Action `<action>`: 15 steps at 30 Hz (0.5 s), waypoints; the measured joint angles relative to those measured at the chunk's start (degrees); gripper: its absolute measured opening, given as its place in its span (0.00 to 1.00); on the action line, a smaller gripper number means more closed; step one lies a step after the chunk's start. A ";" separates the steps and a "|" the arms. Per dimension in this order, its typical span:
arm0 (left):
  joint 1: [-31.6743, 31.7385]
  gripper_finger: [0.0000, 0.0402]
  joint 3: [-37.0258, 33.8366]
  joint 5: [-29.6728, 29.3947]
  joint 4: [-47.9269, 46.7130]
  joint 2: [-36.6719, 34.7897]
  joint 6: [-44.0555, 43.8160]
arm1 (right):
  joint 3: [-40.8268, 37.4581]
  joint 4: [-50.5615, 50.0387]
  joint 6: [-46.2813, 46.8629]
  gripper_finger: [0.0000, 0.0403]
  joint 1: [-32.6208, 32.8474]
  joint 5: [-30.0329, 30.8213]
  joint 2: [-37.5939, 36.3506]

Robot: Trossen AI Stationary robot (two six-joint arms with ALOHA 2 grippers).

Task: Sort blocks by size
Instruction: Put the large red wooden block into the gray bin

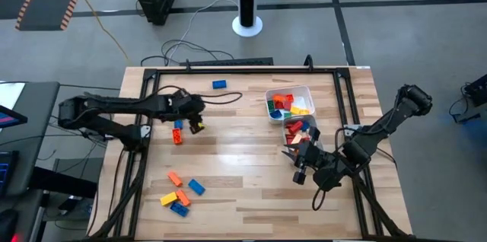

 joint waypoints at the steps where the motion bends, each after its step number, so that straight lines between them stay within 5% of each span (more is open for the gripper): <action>1: 0.81 0.59 -0.05 0.01 -2.28 -0.02 -1.01 | 0.00 0.35 0.00 0.30 -0.36 0.00 0.00; 15: 10.16 0.59 -0.74 3.29 -8.29 5.76 2.47 | 0.00 1.00 -0.04 0.30 0.79 -0.07 0.00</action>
